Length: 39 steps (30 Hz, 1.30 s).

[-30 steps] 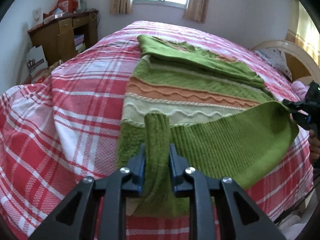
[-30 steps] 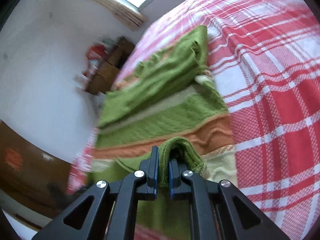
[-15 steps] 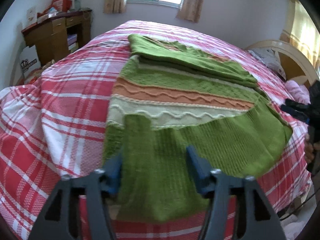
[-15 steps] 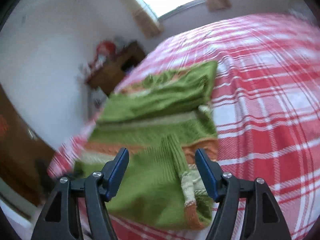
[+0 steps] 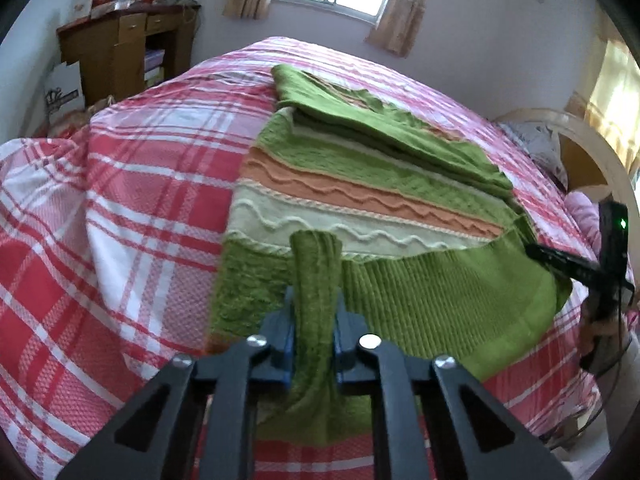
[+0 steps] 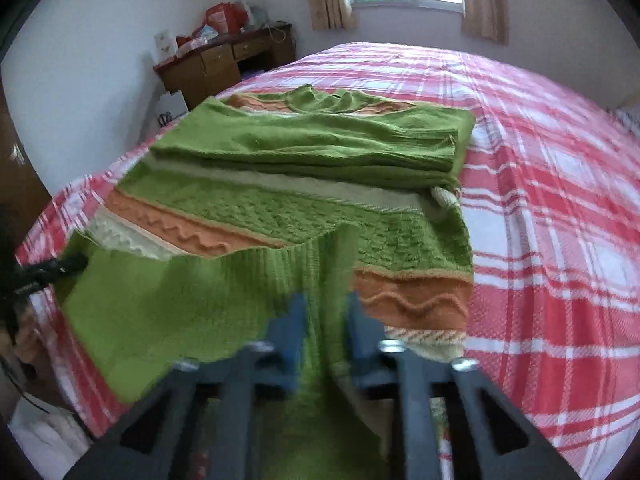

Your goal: Fold small clothes

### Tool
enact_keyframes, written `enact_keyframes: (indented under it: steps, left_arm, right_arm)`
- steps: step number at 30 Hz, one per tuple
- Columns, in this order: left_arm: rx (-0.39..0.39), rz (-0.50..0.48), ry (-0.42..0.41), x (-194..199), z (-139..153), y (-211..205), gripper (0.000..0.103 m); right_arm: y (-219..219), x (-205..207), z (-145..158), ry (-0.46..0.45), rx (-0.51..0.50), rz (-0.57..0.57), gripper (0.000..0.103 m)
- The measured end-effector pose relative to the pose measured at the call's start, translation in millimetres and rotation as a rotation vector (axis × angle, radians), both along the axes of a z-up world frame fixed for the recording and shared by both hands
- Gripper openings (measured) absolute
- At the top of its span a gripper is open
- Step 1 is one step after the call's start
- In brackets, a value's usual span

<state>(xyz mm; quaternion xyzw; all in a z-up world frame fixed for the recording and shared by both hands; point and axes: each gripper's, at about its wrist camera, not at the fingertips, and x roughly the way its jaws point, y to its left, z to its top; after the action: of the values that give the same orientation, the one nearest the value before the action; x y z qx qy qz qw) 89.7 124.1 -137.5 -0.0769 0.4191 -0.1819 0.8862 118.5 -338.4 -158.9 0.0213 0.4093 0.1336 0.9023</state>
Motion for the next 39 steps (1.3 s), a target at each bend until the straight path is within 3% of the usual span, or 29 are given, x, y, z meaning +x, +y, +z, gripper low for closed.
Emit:
enact_keyframes:
  steps: [4,10,17,28,39]
  left_arm:
    - [0.035,0.004,-0.011,-4,6,-4,0.010]
    - [0.015,0.025,-0.068,0,35,-3,0.010]
    - [0.144,0.048,-0.092,26,44,-26,0.010]
    - [0.261,0.100,-0.055,60,50,-55,0.010]
    - [0.234,0.109,-0.065,89,64,-64,0.010]
  right_arm:
    - [0,-15,10,-0.023,0.019,-0.032,0.011]
    - [-4,-34,47,-0.123,0.063,-0.079,0.011]
    - [5,-32,69,-0.214,0.005,-0.134,0.011]
    - [-4,-19,62,-0.196,-0.003,-0.228,0.010]
    - [-8,0,74,-0.229,0.004,-0.270,0.010]
